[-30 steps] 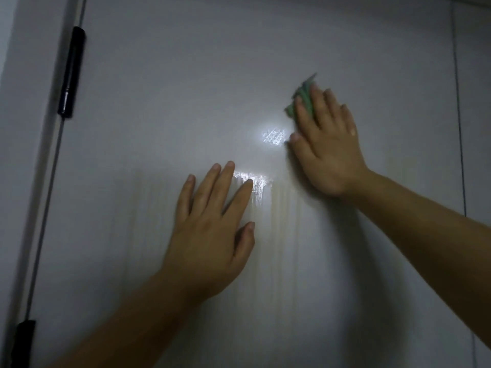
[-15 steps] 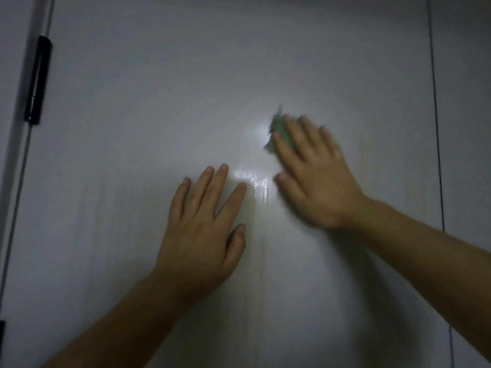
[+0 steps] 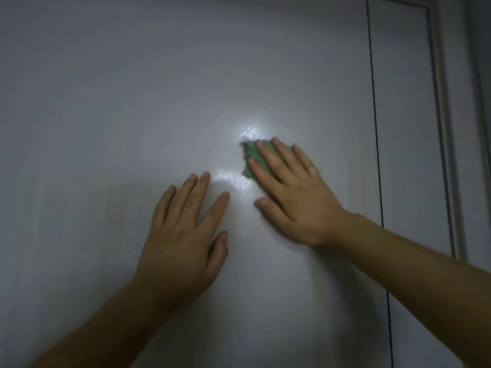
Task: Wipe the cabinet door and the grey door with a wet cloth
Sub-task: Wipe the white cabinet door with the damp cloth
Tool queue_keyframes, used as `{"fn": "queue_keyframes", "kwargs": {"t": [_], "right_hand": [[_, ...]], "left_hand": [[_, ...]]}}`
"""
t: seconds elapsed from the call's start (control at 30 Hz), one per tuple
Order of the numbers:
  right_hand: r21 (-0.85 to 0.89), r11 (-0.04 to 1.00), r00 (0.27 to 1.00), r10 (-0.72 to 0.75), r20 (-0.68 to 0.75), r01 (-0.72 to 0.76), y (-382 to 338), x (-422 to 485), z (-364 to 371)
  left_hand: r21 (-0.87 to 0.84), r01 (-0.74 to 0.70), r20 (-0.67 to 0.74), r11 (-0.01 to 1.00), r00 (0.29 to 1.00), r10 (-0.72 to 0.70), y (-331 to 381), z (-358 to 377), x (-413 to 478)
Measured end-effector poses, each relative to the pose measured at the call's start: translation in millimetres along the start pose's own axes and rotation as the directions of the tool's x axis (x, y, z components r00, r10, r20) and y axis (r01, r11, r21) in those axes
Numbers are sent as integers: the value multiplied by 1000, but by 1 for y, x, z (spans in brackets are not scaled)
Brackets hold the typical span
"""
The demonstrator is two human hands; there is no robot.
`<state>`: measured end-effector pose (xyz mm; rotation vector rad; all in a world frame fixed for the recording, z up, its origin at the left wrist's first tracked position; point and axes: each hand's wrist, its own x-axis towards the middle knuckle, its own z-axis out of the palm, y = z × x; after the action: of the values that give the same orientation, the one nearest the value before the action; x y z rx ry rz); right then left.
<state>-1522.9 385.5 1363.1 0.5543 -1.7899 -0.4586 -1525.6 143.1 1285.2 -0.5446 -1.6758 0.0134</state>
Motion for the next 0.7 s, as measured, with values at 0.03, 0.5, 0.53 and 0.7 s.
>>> {"fn": "queue_keyframes", "kwargs": {"t": [0.03,0.5,0.53,0.7], "right_hand": [[-9,999,998,-50,23,50,4,-9,1],[31,999,1000,11,22,-12,36,-50,8],[19,999,999,-28,37,27,46,-51,7],[89,943,945,326,-35,-322,115,-22,-6]], "left_hand": [[3,-16,5,1000,1000,16,3,2,1],[28,-64,1,998,998,64,56,24,22],[33,-59,-5,998,998,59,57,25,22],[56,-15,-24,998,1000,16,68,25,24]]}}
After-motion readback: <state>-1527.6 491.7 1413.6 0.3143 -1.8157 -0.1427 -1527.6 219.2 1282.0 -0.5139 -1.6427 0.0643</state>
